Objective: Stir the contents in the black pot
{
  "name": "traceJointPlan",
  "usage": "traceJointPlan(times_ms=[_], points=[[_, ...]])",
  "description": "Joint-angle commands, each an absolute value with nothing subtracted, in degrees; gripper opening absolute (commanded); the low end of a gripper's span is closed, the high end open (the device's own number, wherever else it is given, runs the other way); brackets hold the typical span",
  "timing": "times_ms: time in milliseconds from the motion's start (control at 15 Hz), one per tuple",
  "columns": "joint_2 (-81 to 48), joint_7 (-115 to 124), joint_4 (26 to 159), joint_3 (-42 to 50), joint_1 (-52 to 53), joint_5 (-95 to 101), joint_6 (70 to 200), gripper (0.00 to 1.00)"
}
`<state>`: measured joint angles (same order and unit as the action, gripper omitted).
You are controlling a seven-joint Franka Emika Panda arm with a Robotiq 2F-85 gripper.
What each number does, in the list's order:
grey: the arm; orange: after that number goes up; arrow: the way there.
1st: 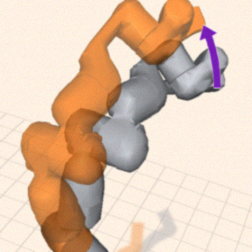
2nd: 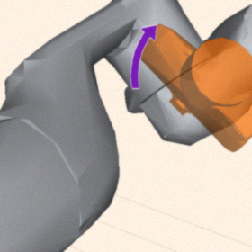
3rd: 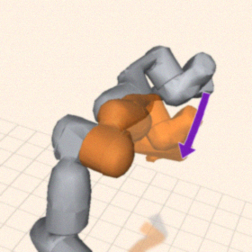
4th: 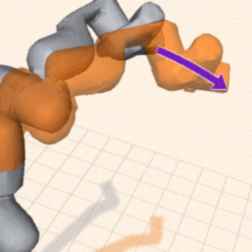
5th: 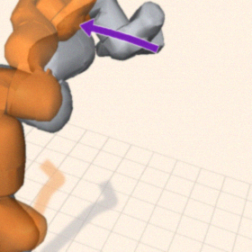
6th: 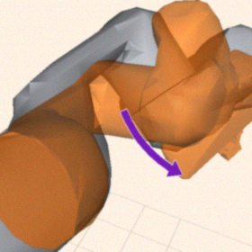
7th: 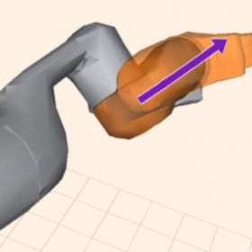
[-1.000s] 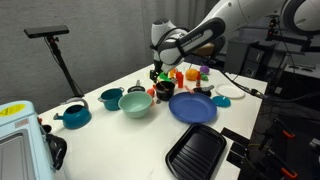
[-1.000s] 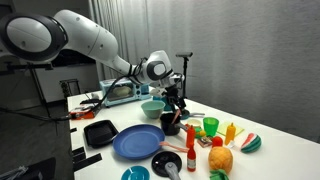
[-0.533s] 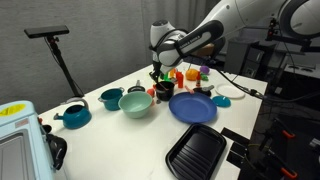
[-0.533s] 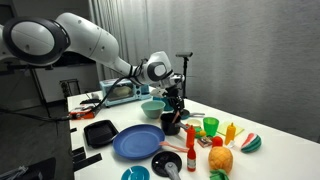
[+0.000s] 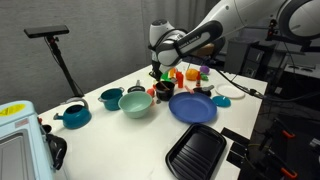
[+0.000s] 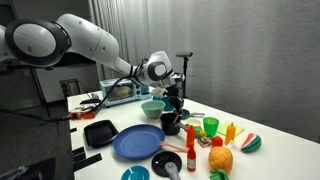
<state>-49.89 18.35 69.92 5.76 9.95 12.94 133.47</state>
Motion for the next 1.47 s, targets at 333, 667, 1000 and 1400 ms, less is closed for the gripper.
traceJointPlan(times_ms=[333, 667, 1000, 1400], points=[[-48.2, 21.7, 69.6, 7.8, 11.8, 13.4, 138.1, 0.02], [-42.2, 20.8, 76.7, 7.6, 13.0, 14.0, 146.8, 0.02], [-35.2, 15.1, 87.3, 3.5, 10.8, 10.9, 149.4, 0.02], [-30.3, 11.5, 96.2, 2.6, 9.1, 9.9, 149.7, 0.02]])
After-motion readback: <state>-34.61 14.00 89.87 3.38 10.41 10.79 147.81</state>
